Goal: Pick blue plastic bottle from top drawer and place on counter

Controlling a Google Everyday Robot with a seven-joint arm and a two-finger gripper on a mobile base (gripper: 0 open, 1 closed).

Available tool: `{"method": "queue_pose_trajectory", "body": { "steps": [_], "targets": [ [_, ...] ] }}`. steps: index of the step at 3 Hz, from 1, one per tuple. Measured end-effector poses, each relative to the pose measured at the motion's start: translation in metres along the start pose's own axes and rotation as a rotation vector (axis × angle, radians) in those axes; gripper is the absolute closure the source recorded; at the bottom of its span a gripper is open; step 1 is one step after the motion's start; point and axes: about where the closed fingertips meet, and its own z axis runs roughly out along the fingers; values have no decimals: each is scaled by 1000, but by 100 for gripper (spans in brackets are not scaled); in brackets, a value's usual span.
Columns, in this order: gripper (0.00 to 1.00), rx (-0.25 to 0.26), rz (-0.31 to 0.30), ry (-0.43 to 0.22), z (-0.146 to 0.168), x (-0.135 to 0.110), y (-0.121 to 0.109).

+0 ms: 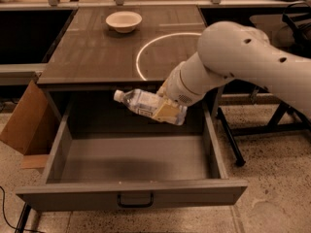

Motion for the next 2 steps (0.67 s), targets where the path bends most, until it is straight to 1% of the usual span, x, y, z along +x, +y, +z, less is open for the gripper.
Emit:
{"method": "queue_pose_trajectory", "body": {
  "steps": [1, 2],
  "targets": [
    [100, 140, -26, 30, -83, -29, -72],
    [100, 140, -26, 30, -83, -29, -72]
  ]
}}
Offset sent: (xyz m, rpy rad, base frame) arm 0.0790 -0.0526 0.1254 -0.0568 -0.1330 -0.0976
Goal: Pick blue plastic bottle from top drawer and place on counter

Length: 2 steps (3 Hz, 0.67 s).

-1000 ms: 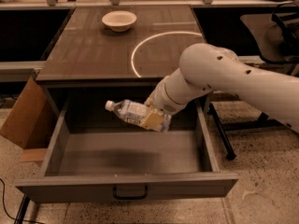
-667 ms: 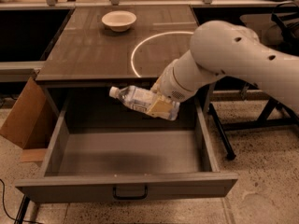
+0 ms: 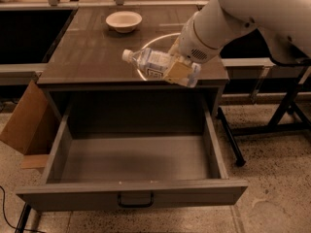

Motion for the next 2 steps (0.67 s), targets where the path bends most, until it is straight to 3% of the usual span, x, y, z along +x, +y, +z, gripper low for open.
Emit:
{"method": "queue_pose_trajectory", "body": {
  "steps": [2],
  "targets": [
    [100, 8, 21, 18, 16, -8, -63]
  ]
}}
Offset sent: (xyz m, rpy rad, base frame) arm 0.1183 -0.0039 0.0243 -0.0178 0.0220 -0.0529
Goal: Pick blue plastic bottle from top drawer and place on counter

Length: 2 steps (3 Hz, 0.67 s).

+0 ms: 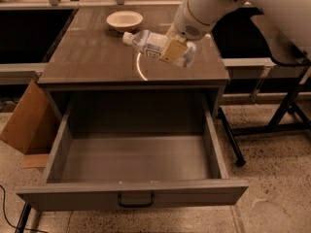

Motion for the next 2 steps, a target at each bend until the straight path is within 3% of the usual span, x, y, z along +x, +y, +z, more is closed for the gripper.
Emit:
{"method": "queue_pose_trajectory", "body": {
  "steps": [1, 2],
  "targets": [
    [100, -11, 27, 34, 26, 2, -27],
    [81, -24, 70, 55, 52, 7, -43]
  ]
}}
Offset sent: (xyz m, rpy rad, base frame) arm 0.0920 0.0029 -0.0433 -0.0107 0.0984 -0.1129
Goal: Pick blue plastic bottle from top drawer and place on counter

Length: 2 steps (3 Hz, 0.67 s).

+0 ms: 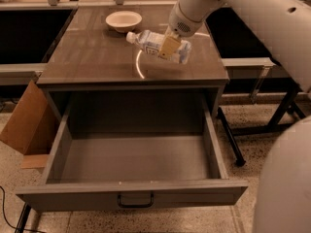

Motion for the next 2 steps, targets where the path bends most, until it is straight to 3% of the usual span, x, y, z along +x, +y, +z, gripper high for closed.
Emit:
{"method": "queue_pose_trajectory", "body": {
  "steps": [2],
  "targets": [
    [34, -16, 43, 10, 35, 4, -14]
  ]
}}
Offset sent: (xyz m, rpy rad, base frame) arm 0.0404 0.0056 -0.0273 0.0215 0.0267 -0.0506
